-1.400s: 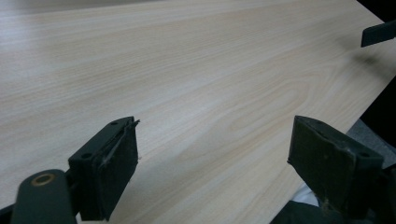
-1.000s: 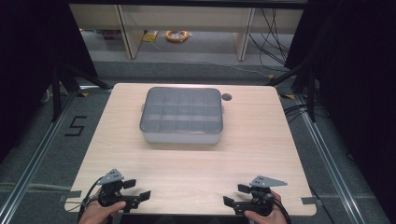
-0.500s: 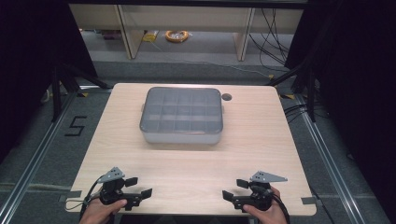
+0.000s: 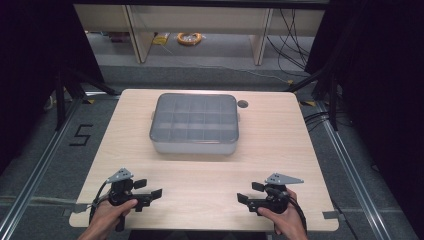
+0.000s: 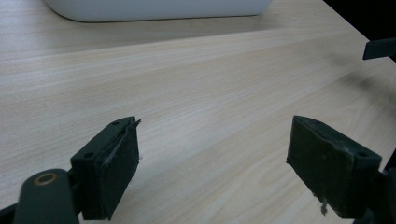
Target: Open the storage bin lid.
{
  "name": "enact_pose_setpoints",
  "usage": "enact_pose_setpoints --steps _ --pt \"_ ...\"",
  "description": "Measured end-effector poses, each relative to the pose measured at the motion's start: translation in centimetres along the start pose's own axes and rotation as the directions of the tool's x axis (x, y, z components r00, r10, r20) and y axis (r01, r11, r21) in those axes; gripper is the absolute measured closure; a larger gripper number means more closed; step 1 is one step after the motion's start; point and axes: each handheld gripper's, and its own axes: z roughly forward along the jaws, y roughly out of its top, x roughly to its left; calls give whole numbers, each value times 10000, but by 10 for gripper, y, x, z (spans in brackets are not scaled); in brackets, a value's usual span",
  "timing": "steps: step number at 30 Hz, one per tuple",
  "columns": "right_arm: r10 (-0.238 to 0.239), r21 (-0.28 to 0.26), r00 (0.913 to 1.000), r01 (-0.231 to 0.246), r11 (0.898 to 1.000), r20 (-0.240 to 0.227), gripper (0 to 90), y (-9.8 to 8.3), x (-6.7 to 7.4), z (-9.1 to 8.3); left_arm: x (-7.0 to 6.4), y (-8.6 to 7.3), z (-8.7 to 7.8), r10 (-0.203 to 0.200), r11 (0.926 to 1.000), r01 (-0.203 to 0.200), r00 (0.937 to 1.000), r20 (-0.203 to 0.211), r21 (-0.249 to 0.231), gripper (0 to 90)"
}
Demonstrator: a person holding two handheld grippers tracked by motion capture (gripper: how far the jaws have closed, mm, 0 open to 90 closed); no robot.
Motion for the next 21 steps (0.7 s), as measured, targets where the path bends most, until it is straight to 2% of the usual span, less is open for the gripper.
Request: enact_pose_setpoints --steps 1,2,4,5,6,7,8,11,12,13,14,16,17,19,21 --pt "-53 -31 9997 52 10000 -247 213 2 -2 2 2 0 2 -58 10000 58 9999 -88 -75 161" --pt "-45 -74 10000 45 10000 44 213 3 -2 2 5 2 3 -66 10000 65 9998 -171 -57 163" --pt "-154 -196 9998 152 9997 -84 213 8 -7 3 7 4 4 -138 9998 135 9997 -215 -135 163" --pt "41 -120 9998 -43 9999 -173 213 9 -7 4 8 5 4 -153 9998 150 9996 -244 -118 163" --pt "-117 -122 9999 117 9999 -22 213 11 -9 4 9 6 4 -131 9998 127 9994 -335 -130 163" --pt "339 -3 9994 -339 9994 -91 213 11 -8 4 11 7 5 -143 9998 138 9994 -317 -165 163" --pt "-126 -79 9999 126 9999 41 213 13 -13 6 12 8 6 -178 9997 172 9991 -385 -170 164" --pt "-24 -72 9998 25 10000 209 213 18 -19 5 15 9 7 -222 9997 217 9989 -424 -115 164" --pt "4 -170 10000 -3 9999 70 213 19 -21 6 16 10 8 -269 9996 263 9985 -468 -136 164" --pt "481 -144 9988 -480 9987 100 213 20 -18 6 17 10 8 -306 9994 299 9987 -416 -170 164" --pt "-3 -214 9999 7 9998 157 213 22 -24 7 18 12 8 -320 9993 312 9986 -428 -187 164" --pt "206 -302 9998 -203 9993 86 213 25 -26 7 20 14 8 -326 9992 314 9984 -468 -248 164" --pt "694 -180 9976 -695 9974 -17 213 27 -25 7 20 16 7 -433 9987 421 9981 -428 -287 164" --pt "374 -414 9993 -372 9984 31 213 31 -33 8 23 20 7 -593 9970 570 9973 -433 -521 164" --pt "486 -429 9987 -479 9979 155 216 36 -39 9 28 25 6 -679 9961 656 9969 -385 -584 164"
